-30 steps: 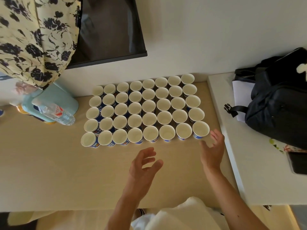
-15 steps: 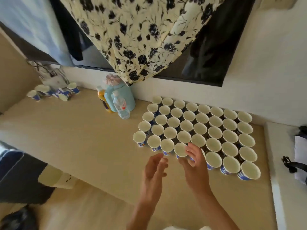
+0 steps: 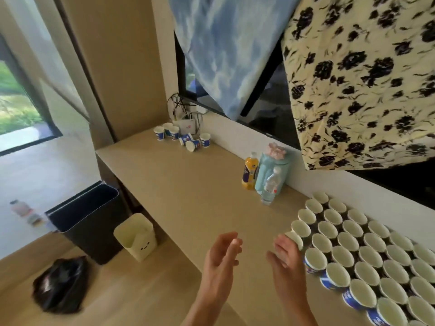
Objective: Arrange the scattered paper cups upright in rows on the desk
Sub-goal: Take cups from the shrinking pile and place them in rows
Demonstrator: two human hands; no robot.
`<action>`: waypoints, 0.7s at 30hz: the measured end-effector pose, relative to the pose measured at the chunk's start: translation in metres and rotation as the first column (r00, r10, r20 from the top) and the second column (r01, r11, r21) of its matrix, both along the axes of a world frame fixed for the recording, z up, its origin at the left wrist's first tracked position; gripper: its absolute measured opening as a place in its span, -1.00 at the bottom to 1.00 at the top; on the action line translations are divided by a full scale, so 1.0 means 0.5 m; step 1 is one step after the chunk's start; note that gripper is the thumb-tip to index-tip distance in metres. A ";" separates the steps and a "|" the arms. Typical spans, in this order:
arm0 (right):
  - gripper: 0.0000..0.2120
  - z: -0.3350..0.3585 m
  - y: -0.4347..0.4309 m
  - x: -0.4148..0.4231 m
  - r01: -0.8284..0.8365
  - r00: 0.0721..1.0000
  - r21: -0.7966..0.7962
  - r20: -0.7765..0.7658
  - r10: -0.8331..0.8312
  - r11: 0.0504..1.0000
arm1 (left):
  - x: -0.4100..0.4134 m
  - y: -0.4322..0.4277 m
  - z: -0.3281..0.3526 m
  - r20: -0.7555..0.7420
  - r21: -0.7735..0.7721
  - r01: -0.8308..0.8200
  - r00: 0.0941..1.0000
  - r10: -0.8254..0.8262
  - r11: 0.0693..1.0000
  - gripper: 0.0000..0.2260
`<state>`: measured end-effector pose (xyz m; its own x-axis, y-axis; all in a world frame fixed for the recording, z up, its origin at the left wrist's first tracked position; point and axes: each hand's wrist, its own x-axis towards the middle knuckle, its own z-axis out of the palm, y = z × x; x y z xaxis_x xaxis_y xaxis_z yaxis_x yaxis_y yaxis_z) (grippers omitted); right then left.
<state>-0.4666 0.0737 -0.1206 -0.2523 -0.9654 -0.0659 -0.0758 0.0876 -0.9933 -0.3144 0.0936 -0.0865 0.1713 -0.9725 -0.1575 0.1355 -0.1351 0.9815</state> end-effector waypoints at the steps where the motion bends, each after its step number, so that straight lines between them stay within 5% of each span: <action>1: -0.53 0.001 -0.014 0.044 -0.011 1.000 0.001 0.011 0.011 1.000 | 0.045 -0.004 -0.003 0.005 0.002 -0.020 1.000 0.020 1.000 -0.44; 10: -0.51 -0.033 -0.143 0.256 -0.103 0.993 0.082 0.064 0.098 0.991 | 0.263 -0.083 -0.043 0.025 0.079 -0.096 0.995 0.094 0.992 -0.42; 21: -0.56 -0.078 -0.459 0.411 -0.086 0.982 0.123 0.176 0.064 0.989 | 0.458 -0.388 -0.078 0.162 0.135 -0.080 0.985 0.058 0.988 -0.43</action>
